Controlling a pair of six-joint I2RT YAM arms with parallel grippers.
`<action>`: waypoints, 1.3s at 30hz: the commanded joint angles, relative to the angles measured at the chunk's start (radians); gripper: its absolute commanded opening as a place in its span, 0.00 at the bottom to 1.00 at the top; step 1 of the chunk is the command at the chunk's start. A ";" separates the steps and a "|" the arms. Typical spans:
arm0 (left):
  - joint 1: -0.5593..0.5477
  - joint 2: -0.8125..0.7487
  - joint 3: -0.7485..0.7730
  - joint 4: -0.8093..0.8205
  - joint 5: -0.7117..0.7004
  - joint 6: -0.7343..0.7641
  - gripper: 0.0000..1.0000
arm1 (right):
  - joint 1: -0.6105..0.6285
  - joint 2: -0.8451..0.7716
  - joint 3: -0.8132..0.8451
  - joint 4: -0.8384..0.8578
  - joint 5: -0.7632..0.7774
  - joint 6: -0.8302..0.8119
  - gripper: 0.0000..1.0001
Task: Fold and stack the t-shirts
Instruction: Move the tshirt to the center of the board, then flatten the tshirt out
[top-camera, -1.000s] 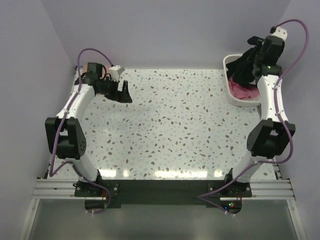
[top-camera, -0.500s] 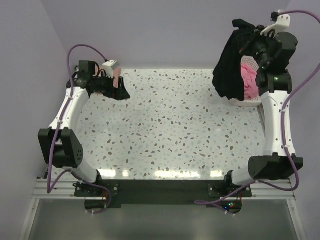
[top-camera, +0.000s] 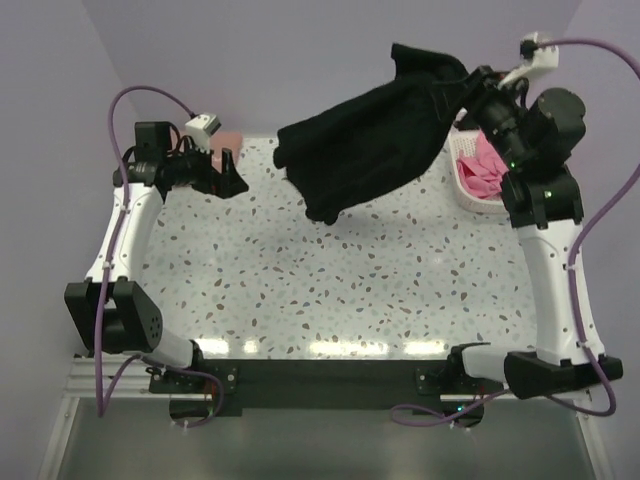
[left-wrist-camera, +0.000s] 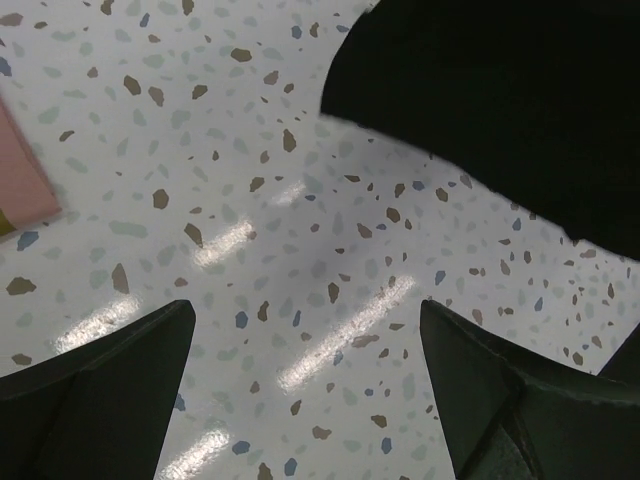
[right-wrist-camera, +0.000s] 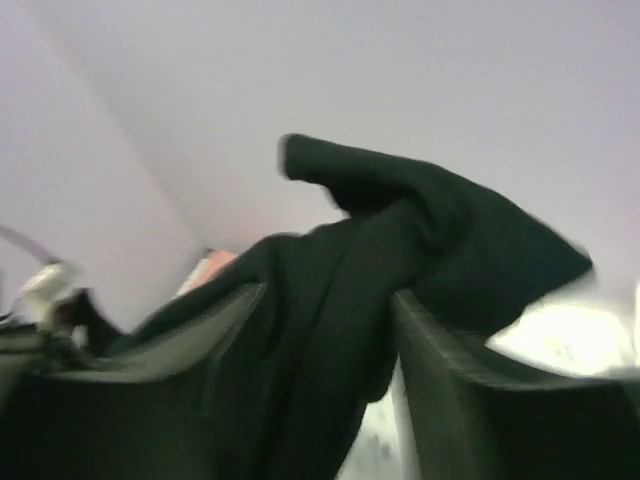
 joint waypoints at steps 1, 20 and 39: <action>0.010 -0.063 -0.019 0.026 -0.027 0.031 1.00 | -0.162 -0.094 -0.284 -0.076 0.181 -0.080 0.78; -0.151 0.152 -0.225 -0.135 -0.302 0.387 0.84 | -0.076 0.366 -0.288 -0.528 -0.171 -0.815 0.83; -0.270 0.390 -0.294 -0.026 -0.664 0.329 0.46 | 0.050 0.696 -0.250 -0.453 0.159 -1.019 0.53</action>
